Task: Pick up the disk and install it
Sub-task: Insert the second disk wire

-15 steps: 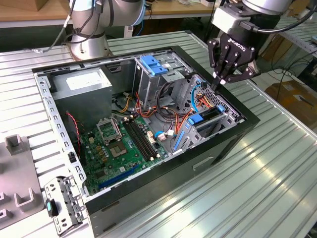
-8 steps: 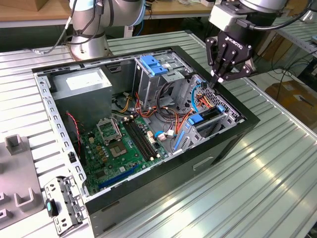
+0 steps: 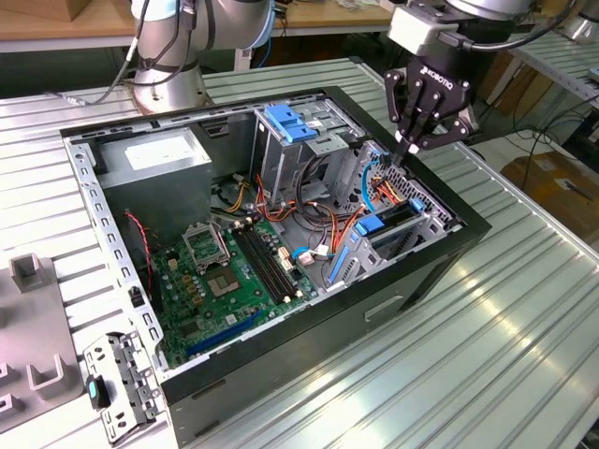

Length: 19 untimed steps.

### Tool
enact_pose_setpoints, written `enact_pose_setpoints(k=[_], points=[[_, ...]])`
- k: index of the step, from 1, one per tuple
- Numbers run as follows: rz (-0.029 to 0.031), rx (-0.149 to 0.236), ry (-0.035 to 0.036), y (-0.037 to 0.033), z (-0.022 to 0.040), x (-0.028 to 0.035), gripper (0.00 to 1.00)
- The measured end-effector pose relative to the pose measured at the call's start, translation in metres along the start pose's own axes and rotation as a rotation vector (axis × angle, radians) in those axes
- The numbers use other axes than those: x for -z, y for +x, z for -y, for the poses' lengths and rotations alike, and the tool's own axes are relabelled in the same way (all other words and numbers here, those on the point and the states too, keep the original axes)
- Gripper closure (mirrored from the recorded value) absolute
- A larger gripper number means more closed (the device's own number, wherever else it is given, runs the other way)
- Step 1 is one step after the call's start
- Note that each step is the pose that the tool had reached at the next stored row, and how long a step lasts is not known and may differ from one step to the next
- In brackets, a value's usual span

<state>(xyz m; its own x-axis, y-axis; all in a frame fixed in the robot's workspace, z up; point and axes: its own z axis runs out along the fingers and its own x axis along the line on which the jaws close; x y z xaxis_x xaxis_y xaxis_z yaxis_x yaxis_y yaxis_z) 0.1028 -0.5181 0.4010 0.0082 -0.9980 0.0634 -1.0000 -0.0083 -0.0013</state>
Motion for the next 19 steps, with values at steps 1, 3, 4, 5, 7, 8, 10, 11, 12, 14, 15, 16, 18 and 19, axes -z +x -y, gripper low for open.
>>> enact_pose_setpoints(k=[1,3,4,5,7,8,10,11,12,14,15,16,18,19], points=[[-0.0049,0.0,-0.0056,-0.0061,0.002,-0.0002,0.89],[-0.0135,0.001,-0.0211,-0.0136,0.005,-0.0009,0.89],[-0.0176,0.002,-0.0274,-0.0159,0.006,-0.0012,0.89],[-0.0209,0.002,-0.0341,-0.0179,0.0071,-0.0016,0.89],[-0.0245,0.003,-0.0439,-0.023,0.0079,-0.0017,0.89],[-0.0285,0.003,-0.0473,-0.0267,0.0082,-0.0015,0.89],[-0.0381,0.004,-0.0563,-0.0325,0.009,-0.0019,0.89],[-0.0463,0.004,-0.0613,-0.0344,0.0095,-0.002,0.89],[-0.059,0.004,-0.067,-0.0352,0.0105,-0.0022,0.89],[-0.0783,0.004,-0.0736,-0.0367,0.0129,-0.003,0.89],[-0.0894,0.004,-0.0769,-0.0382,0.0147,-0.0036,0.89],[-0.0945,0.004,-0.0789,-0.0391,0.0159,-0.0042,0.89],[-0.11,0.004,-0.0832,-0.0413,0.0189,-0.0059,0.89],[-0.1168,0.003,-0.0844,-0.042,0.0197,-0.0065,0.89]])
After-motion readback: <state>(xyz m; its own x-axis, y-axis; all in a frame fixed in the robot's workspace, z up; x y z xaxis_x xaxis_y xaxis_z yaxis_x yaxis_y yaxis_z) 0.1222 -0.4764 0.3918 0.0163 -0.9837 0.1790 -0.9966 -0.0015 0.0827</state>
